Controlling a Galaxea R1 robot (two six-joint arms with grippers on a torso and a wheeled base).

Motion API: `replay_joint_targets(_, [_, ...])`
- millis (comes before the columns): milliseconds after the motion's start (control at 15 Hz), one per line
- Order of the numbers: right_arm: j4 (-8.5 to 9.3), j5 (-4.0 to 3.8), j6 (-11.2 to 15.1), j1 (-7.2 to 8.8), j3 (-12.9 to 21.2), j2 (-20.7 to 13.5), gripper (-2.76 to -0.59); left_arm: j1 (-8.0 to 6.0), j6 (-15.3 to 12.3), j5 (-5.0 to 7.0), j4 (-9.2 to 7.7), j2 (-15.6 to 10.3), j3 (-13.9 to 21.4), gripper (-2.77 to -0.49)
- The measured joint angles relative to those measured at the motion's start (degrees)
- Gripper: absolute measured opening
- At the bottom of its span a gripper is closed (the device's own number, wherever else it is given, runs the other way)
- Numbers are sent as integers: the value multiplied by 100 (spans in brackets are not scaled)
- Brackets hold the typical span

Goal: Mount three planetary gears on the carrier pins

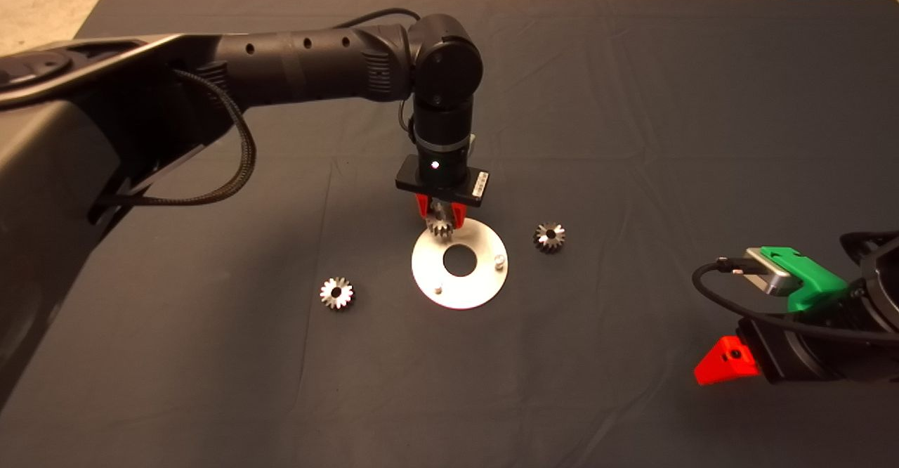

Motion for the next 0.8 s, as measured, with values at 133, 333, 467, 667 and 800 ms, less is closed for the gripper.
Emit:
replay_joint_targets(133, [0,0,0,-1,0,0,-61,-37,0,5,0,2,0,-235])
replay_joint_targets(333, [0,2,0,0,0,0,-61,-35,3,-9,0,4,0,-235])
replay_joint_targets(467, [0,0,0,0,0,0,-61,-32,4,-30,0,5,0,-236])
replay_joint_targets(667, [0,0,0,0,0,0,-61,-32,135,-39,0,5,-7,-236])
replay_joint_targets(800, [0,0,0,-1,0,0,-61,-32,149,-121,1,2,-38,-235])
